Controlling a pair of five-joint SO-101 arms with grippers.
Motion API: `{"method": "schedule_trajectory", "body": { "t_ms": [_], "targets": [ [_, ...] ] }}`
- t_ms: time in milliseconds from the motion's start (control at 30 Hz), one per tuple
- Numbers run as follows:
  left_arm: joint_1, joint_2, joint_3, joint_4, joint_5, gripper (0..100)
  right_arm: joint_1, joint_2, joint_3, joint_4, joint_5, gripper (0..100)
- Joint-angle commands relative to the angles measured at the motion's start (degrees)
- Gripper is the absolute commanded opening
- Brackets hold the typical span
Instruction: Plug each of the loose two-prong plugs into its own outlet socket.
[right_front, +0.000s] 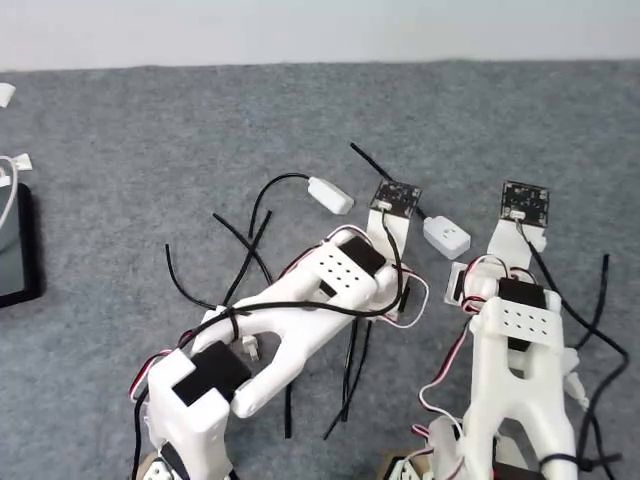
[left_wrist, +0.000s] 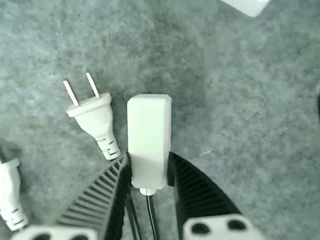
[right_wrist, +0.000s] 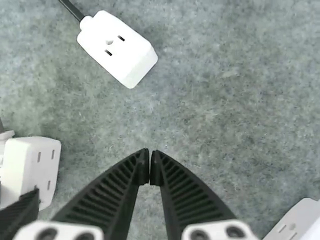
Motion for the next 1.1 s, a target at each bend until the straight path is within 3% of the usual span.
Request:
{"method": "schedule_trajectory", "body": {
  "t_ms": [0, 333, 467, 700, 800, 1067],
  "targets": [
    [-1.05, -3.60, 1.10, 0.18, -3.96, 1, -0.66, 0.13, -2.99, -1.19, -0.26, 4.1],
    [-2.73, -24.00, 8.92, 8.62, -1.14, 1, -0.84, 0.13, -2.99, -1.19, -0.26, 4.1],
    [-7.91, -30.95, 19.30, 5.54, 0.62, 1, -0.84, 0.13, -2.99, -1.19, -0.18, 4.1],
    [-13.01, -32.53, 35.91, -7.65, 0.62, 1, -0.92, 0.13, -2.90, -1.19, 1.05, 4.1],
    [-12.13, -32.53, 37.49, -10.55, 0.62, 1, -1.19, 0.13, -2.90, -1.19, 1.14, 4.1],
    [-1.49, -32.44, 33.54, -14.33, 3.69, 1, -1.54, 0.13, -2.90, -1.19, 1.23, 4.1]
  ]
}}
